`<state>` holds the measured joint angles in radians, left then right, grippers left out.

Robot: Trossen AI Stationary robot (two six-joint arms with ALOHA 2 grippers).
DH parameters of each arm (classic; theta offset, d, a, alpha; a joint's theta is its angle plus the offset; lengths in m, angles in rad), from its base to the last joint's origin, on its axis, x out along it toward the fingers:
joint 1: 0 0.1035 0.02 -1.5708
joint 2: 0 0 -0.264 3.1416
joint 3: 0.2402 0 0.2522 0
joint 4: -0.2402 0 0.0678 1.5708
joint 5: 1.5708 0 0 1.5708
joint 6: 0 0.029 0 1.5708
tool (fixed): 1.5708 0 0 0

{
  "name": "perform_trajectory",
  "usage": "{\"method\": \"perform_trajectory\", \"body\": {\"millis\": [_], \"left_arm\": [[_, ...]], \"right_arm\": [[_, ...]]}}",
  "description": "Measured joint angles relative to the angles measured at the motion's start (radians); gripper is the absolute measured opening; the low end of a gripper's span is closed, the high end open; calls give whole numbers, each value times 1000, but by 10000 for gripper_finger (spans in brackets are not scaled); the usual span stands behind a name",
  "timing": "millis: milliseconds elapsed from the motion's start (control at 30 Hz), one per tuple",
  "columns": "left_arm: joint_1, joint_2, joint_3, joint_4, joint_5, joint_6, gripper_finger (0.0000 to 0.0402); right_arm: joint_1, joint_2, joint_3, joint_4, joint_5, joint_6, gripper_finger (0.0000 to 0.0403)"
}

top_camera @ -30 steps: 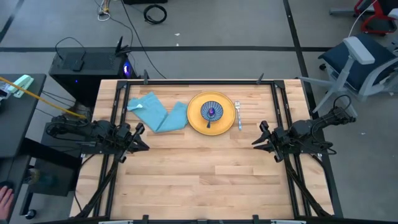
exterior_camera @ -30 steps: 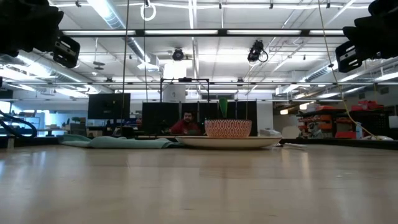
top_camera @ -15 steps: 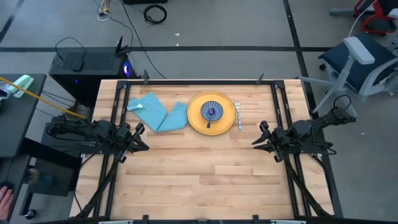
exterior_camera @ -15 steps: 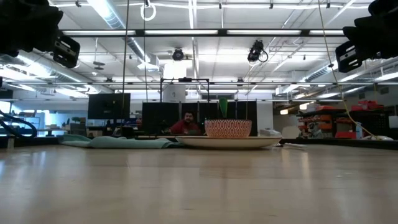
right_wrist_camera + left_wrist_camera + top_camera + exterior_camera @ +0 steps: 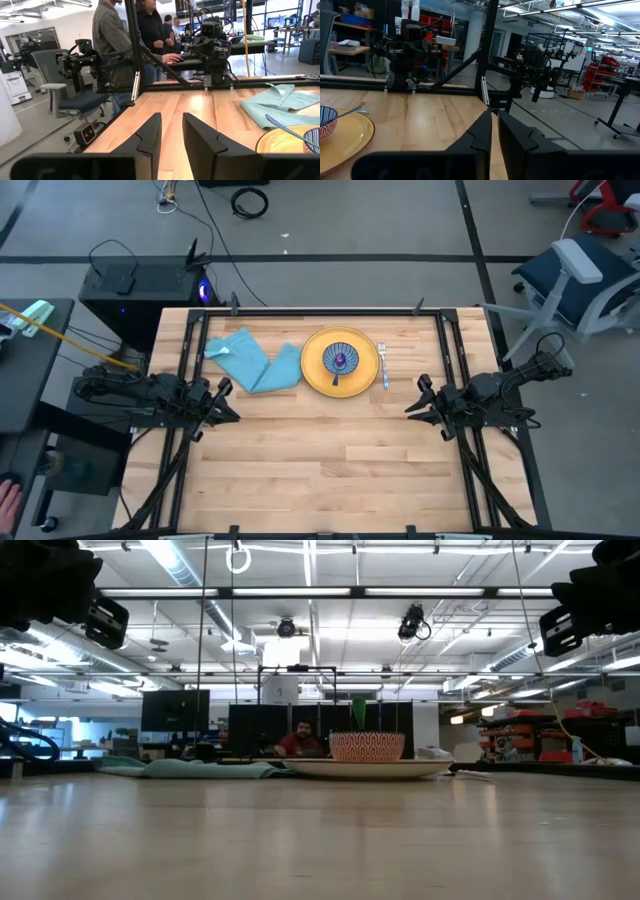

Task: Set table place
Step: Return to Home Position

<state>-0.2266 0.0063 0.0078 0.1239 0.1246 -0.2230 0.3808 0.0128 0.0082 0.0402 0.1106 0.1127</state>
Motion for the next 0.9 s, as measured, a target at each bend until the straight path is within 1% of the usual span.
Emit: {"method": "perform_trajectory", "body": {"millis": [333, 667, 900], "left_arm": [[0, 0, 0, 0, 0, 0, 30], [0, 0, 0, 0, 0, 0, 40], [0, 0, 0, 0, 0, 0, 34]], "right_arm": [[0, 0, 0, 0, 0, 0, 85], [0, 0, 0, 0, 0, 0, 85], [0, 0, 0, 0, 0, 0, 85]]}}
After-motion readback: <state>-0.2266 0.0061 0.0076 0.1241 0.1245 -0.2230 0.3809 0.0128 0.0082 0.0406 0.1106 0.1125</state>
